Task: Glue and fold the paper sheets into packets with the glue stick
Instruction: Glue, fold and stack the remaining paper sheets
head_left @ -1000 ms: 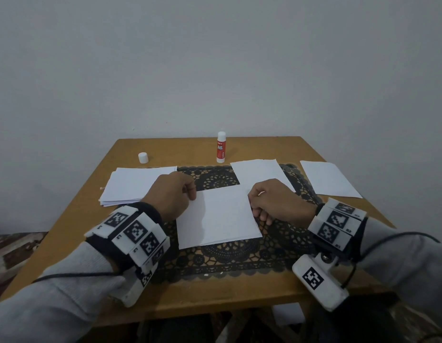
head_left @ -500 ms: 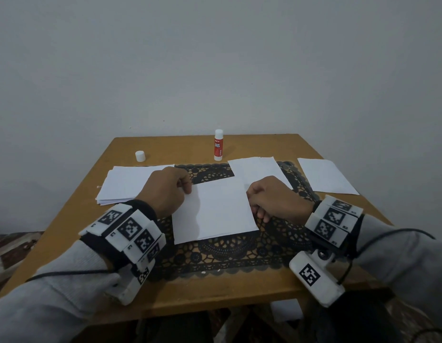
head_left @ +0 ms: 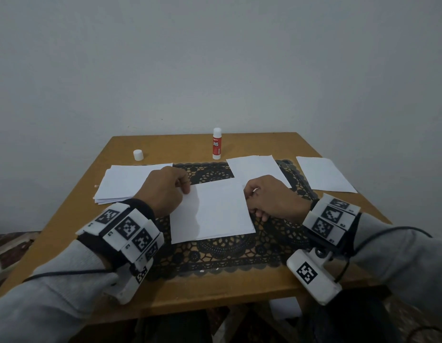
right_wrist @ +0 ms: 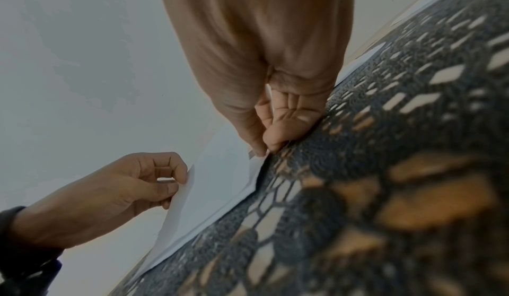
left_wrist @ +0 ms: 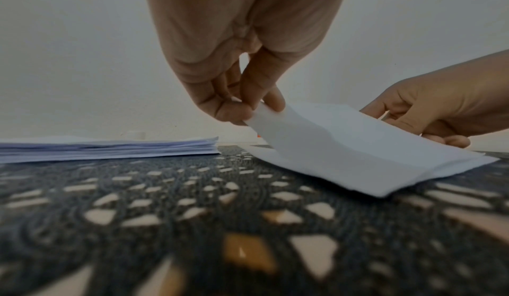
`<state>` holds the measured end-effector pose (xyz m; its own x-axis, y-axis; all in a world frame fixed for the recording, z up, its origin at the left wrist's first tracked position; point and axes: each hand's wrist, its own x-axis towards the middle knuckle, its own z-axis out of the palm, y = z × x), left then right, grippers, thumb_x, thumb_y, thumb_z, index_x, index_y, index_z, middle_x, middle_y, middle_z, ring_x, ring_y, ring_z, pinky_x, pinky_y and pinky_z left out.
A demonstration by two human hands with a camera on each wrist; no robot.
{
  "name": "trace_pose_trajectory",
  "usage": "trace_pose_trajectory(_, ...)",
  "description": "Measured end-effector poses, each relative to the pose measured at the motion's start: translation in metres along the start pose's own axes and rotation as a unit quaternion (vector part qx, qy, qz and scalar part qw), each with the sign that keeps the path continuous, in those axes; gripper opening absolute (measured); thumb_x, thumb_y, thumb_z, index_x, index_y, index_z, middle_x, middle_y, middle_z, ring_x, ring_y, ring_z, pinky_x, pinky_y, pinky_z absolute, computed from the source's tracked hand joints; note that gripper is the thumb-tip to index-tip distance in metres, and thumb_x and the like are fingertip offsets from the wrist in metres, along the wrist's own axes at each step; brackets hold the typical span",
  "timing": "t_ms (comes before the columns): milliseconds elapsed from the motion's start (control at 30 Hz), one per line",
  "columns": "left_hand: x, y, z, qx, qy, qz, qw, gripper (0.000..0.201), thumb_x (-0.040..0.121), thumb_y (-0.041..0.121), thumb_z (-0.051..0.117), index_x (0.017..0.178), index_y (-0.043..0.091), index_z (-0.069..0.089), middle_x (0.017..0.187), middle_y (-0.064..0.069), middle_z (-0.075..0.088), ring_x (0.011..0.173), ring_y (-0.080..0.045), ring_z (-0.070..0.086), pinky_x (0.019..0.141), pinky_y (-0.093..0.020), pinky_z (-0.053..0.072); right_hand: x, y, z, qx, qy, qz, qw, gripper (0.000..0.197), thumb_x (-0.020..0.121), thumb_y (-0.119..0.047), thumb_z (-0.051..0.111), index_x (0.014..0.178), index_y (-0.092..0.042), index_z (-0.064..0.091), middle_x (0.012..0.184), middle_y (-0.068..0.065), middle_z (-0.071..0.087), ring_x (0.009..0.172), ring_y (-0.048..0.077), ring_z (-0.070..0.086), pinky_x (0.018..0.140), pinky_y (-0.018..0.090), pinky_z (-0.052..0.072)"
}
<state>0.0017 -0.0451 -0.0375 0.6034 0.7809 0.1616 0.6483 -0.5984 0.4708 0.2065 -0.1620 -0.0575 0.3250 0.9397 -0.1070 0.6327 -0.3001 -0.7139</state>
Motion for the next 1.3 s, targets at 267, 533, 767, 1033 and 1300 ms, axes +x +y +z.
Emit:
trace_pose_trajectory(267, -0.0027, 0.0031, -0.0023, -0.003, 0.016, -0.007, 1.0, 0.032, 0.083, -0.013, 0.044, 0.081, 0.013, 0.063, 0.092, 0.0, 0.055, 0.086, -0.016, 0.048, 0.062, -0.019, 0.032, 0.004, -0.0035, 0.0013, -0.043, -0.006, 0.003, 0.999, 0.013, 0.084, -0.009, 0.073, 0.083, -0.008, 0.06, 0.059, 0.005, 0.061, 0.035, 0.004, 0.053, 0.041, 0.016, 0.044)
trace_pose_trajectory(533, -0.0013, 0.0021, -0.0024, -0.021, 0.032, -0.017, 0.999, 0.033, 0.083, -0.013, 0.043, 0.08, 0.013, 0.062, 0.089, -0.001, 0.054, 0.084, -0.016, 0.048, 0.057, -0.012, 0.031, 0.0046, -0.0023, 0.0011, -0.047, -0.008, 0.007, 0.999, 0.012, 0.085, -0.011, 0.072, 0.083, -0.01, 0.061, 0.061, 0.008, 0.064, 0.034, 0.005, 0.054, 0.041, 0.016, 0.045)
trace_pose_trajectory(767, 0.0009, -0.0028, -0.0013, -0.042, 0.062, -0.008, 0.997, 0.034, 0.08, -0.014, 0.043, 0.076, 0.014, 0.061, 0.086, -0.001, 0.056, 0.08, -0.017, 0.049, 0.056, -0.014, 0.03, 0.0047, -0.0012, 0.0007, -0.061, -0.011, 0.007, 0.998, 0.004, 0.087, -0.007, 0.067, 0.09, -0.008, 0.064, 0.064, 0.009, 0.065, 0.034, 0.005, 0.053, 0.042, 0.017, 0.045)
trace_pose_trajectory(1033, 0.003, -0.0039, -0.0014, -0.044, 0.065, 0.007, 0.997, 0.034, 0.08, -0.013, 0.043, 0.077, 0.015, 0.061, 0.088, 0.001, 0.057, 0.085, -0.018, 0.051, 0.058, -0.013, 0.031, 0.0053, -0.0007, 0.0007, -0.07, -0.008, -0.005, 0.997, 0.006, 0.089, -0.006, 0.063, 0.095, -0.004, 0.064, 0.066, 0.01, 0.066, 0.035, 0.005, 0.055, 0.044, 0.017, 0.048)
trace_pose_trajectory(1300, -0.0004, -0.0003, 0.0019, 0.012, -0.083, 0.011, 0.996, 0.041, 0.078, -0.011, 0.04, 0.071, 0.025, 0.057, 0.101, -0.003, 0.057, 0.092, -0.019, 0.051, 0.064, -0.022, 0.034, 0.0052, 0.0038, 0.0022, -0.013, 0.01, 0.001, 1.0, 0.012, 0.093, -0.005, 0.056, 0.082, -0.007, 0.06, 0.068, 0.01, 0.067, 0.045, 0.012, 0.059, 0.046, 0.022, 0.05)
